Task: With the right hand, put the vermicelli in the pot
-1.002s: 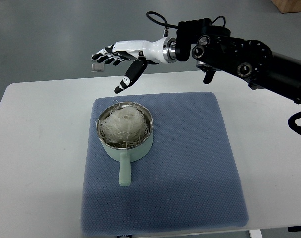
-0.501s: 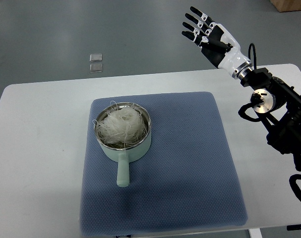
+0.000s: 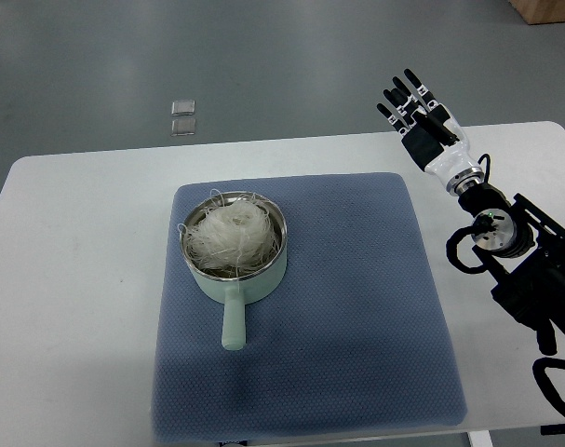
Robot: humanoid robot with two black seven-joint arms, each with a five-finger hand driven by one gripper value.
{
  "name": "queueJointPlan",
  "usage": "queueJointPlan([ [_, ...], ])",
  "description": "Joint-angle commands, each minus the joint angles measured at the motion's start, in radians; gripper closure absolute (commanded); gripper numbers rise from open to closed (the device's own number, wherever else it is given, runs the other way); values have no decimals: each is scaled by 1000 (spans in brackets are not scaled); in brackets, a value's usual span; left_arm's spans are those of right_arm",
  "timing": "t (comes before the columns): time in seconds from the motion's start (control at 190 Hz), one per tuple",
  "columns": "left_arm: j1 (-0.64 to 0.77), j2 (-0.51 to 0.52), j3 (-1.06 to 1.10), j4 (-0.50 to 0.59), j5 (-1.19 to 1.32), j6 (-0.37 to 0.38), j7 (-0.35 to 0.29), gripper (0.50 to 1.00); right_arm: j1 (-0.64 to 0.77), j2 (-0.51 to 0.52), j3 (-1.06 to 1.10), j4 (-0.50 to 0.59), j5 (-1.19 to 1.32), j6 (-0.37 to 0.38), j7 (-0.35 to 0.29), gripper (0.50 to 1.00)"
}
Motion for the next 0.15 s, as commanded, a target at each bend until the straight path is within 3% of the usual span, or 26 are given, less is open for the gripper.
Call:
queueJointPlan([
  [0.0,0,0,0,0,1,0,0,500,0,1,0,-1,0,2,1,570],
  [0.148,0,0,0,0,1,0,0,500,0,1,0,-1,0,2,-1,570],
])
